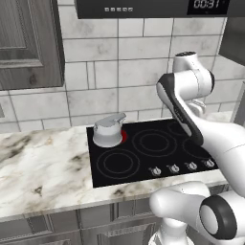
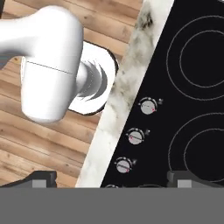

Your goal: The kettle is done boiling. Turn off the stove, then wait for 300 timesteps before moving the kettle to the dining table.

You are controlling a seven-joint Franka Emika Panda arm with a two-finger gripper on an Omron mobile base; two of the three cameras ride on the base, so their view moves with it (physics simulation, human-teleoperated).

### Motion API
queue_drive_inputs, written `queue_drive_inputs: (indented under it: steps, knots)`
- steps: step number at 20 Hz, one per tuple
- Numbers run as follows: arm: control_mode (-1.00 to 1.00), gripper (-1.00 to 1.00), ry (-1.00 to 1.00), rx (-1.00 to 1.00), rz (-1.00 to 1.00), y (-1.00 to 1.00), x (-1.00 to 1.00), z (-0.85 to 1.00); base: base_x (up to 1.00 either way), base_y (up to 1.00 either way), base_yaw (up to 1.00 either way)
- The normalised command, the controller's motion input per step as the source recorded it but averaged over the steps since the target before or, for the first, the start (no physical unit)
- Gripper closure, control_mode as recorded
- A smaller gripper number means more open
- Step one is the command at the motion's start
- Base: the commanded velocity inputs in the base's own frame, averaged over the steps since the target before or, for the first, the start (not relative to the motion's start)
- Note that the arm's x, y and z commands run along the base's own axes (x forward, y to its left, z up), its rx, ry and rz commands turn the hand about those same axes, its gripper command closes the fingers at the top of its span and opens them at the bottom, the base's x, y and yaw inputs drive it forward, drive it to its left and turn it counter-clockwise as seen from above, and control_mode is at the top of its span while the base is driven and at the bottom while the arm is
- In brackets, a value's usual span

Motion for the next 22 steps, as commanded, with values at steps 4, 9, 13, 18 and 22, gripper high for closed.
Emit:
queue_drive_inputs:
  steps: [4,9,13,18,22]
  knots:
    - [-1.0,-1.0,0.08,0.0,0.28,-0.08,-0.1,-0.03,0.0,0.0,0.0]
    - [-1.0,-1.0,0.07,0.0,0.28,-0.11,-0.13,-0.05,0.0,0.0,0.0]
    - [-1.0,-1.0,0.06,0.0,0.27,-0.08,-0.17,-0.12,0.0,0.0,0.0]
    - [-1.0,-1.0,0.07,0.0,0.25,-0.1,-0.22,-0.2,0.0,0.0,0.0]
    - [-1.0,-1.0,0.06,0.0,0.25,-0.1,-0.2,-0.29,0.0,0.0,0.0]
